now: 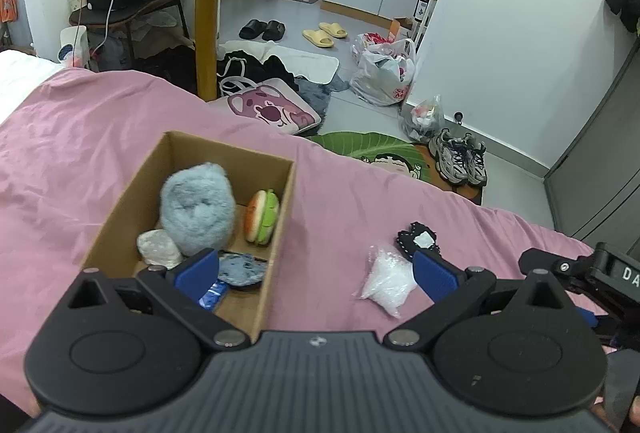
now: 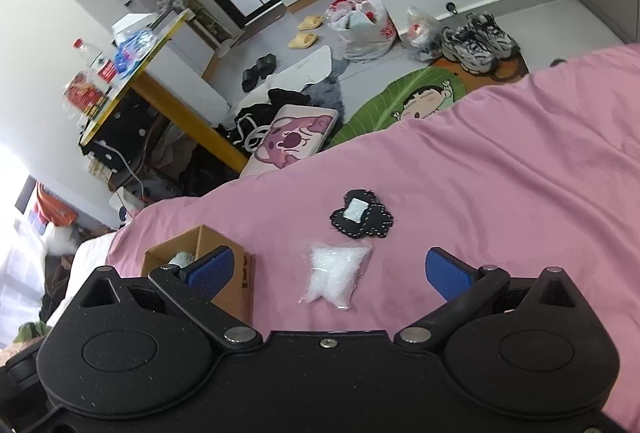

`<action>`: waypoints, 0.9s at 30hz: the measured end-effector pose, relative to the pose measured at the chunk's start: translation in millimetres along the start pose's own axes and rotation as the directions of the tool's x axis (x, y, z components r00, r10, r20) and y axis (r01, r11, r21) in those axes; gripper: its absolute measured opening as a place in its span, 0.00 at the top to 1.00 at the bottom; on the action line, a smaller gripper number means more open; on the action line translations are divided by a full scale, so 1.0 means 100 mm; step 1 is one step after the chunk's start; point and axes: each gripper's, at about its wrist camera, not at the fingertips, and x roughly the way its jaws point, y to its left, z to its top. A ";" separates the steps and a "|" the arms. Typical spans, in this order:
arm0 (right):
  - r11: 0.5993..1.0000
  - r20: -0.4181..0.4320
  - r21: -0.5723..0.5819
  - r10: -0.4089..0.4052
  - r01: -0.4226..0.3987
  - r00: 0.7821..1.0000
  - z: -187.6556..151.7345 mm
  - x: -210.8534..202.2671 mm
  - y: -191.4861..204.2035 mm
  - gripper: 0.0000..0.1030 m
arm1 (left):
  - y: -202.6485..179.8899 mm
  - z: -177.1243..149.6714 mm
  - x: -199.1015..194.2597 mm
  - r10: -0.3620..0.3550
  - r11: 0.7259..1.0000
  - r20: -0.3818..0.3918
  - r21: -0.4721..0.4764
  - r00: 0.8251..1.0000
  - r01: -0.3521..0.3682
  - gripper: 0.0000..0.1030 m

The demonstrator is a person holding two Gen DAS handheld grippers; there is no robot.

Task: Organize soft objects
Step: 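Move both tools toward the clear bead bag and black stitched patch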

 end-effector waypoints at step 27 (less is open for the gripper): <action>0.991 -0.124 0.130 0.044 -0.027 0.991 0.19 0.85 -0.50 0.13 | -0.59 -0.22 1.19 -0.004 1.000 -0.158 0.004 0.987 0.004 0.39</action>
